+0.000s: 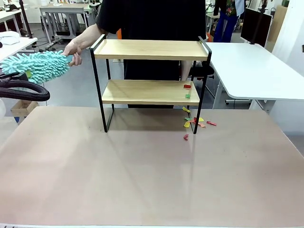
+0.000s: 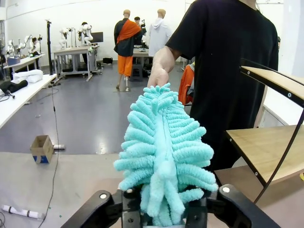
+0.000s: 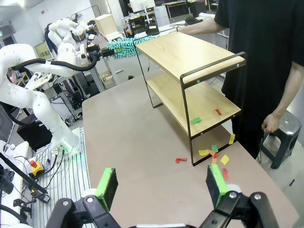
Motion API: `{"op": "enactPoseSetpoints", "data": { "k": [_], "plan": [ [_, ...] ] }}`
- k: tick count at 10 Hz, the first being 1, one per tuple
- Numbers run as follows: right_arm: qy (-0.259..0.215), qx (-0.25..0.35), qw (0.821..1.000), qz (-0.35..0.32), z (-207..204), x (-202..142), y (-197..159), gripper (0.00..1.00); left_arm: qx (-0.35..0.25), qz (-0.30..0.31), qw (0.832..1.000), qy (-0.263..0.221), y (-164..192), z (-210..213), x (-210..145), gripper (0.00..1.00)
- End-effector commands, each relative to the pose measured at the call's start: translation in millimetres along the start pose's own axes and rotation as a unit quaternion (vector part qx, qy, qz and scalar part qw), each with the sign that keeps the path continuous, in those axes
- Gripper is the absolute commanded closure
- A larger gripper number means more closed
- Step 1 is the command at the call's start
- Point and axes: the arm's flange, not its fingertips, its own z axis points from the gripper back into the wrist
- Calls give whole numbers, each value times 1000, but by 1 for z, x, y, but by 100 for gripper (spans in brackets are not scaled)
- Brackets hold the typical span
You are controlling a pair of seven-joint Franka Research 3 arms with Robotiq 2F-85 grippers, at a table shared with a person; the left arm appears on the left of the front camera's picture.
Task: Clean the shelf.
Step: Hand the Duster back to the human.
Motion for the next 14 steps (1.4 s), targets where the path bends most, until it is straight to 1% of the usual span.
{"op": "enactPoseSetpoints", "data": {
  "k": [1, 2, 5, 6, 7, 9, 11, 12, 14],
  "plan": [
    [5, 1, 1000, 4, 1, 0, 2, 0, -26, 40, 999, 12, 4, 6, 5, 23],
    [5, 1, 1000, 4, 1, 0, 2, 0, -30, 45, 998, 18, 5, 4, 8, 0],
    [5, 1, 1000, 4, 1, 0, 2, 0, -52, 82, 995, 21, 2, 17, 24, 0],
    [5, 1, 1000, 4, 1, 0, 2, 0, -61, 108, 992, 26, 0, 24, 39, 0],
    [5, 1, 1000, 4, 1, 0, 2, 0, -68, 132, 989, 27, 1, 33, 63, 0],
    [5, 1, 1000, 4, 1, 0, 2, 0, -71, 187, 980, 19, 13, 60, 111, 0],
    [5, 1, 1000, 4, 1, 0, 2, 0, -47, 230, 972, -12, 45, 88, 155, 0],
    [5, 1, 1000, 4, 1, 0, 2, 0, -32, 252, 967, -29, 66, 101, 167, 0],
    [5, 1, 1000, 4, 1, 0, 2, 0, -16, 294, 954, -54, 103, 129, 172, 0]
  ]
}}
